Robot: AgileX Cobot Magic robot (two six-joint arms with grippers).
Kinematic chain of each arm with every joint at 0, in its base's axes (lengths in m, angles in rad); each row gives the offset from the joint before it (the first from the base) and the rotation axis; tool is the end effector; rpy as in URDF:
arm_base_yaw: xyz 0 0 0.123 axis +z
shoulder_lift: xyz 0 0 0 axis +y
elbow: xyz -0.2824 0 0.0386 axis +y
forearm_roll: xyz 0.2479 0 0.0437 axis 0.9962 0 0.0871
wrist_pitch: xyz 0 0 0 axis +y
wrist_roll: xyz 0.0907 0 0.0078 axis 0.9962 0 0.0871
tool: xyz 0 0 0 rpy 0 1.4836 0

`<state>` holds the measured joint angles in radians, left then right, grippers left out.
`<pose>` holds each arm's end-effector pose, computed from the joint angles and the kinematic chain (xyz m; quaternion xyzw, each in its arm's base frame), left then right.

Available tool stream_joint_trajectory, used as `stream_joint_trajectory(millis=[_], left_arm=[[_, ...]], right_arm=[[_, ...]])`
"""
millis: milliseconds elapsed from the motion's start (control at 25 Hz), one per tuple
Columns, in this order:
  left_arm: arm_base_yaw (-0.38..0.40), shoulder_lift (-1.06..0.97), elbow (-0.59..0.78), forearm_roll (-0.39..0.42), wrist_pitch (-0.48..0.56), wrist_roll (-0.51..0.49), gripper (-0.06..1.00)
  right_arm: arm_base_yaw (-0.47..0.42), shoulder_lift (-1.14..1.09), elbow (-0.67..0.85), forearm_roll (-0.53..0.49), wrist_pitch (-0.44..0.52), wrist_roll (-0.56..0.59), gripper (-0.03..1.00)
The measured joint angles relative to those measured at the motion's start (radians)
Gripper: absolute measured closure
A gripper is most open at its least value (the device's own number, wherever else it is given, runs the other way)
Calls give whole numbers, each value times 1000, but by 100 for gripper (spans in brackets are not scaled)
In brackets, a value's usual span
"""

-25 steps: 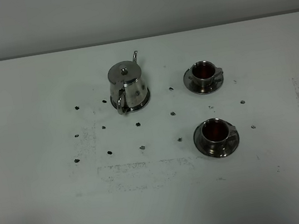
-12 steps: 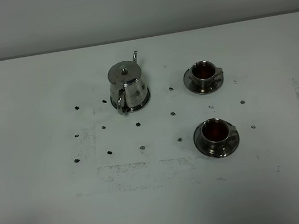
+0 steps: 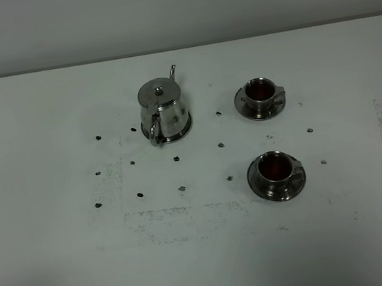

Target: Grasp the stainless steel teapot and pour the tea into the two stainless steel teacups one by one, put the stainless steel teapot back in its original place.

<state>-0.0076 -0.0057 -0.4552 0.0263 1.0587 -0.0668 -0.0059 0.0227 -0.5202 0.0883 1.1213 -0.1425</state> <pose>-0.0007 0.0021 0.2648 -0.0258 0.8623 -0.0057 0.5057 -0.0064 0.0073 0.2783 -0.0622 0.8662 0.0073 0.4958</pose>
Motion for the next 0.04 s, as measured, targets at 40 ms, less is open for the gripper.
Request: stream_joint_trajectory(millis=[40], left_arm=[[0,0,0,0,0,0,56]], right_arm=[[0,0,0,0,0,0,42]])
